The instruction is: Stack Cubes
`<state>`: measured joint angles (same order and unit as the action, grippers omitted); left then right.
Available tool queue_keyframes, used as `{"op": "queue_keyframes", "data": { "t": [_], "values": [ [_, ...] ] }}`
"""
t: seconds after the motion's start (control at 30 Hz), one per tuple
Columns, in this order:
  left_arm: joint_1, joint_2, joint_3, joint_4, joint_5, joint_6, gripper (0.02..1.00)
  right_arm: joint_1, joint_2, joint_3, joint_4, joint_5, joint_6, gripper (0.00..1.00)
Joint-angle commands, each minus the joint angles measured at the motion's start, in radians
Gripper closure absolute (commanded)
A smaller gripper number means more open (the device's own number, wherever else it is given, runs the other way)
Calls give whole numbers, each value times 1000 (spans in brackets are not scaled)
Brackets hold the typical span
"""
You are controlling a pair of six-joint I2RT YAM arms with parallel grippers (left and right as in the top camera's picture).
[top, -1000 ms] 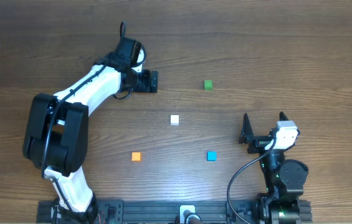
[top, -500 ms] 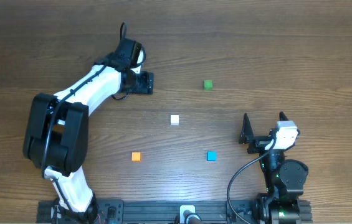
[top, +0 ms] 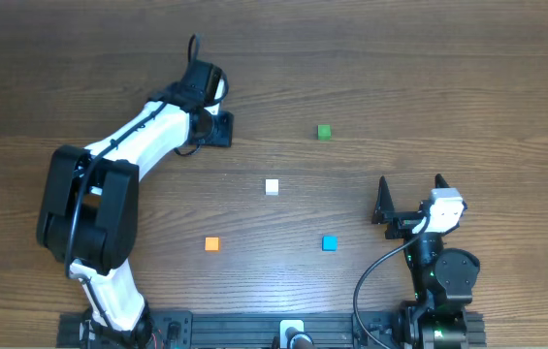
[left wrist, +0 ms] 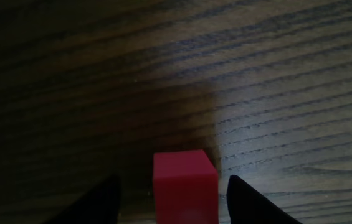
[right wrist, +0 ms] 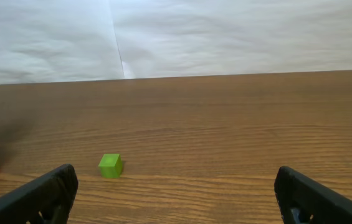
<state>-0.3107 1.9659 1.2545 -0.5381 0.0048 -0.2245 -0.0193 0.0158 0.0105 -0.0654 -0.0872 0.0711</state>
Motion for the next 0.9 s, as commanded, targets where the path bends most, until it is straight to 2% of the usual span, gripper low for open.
{"op": "queue_keyframes", "data": {
  "t": [0.03, 0.27, 0.63, 0.87, 0.9],
  "values": [
    [-13, 11, 20, 8, -22, 8, 489, -6, -8, -5, -3, 6, -6, 9],
    [-16, 11, 20, 14, -22, 8, 595, -6, -8, -5, -2, 6, -6, 7],
    [-16, 11, 20, 14, -22, 8, 706, -6, -8, -5, -2, 6, -6, 7],
    [-16, 11, 20, 14, -22, 4, 814, -6, -8, -5, -3, 6, -6, 7],
    [-16, 11, 20, 14, -21, 2, 869, -6, -8, -5, -3, 6, -6, 7]
  ]
}}
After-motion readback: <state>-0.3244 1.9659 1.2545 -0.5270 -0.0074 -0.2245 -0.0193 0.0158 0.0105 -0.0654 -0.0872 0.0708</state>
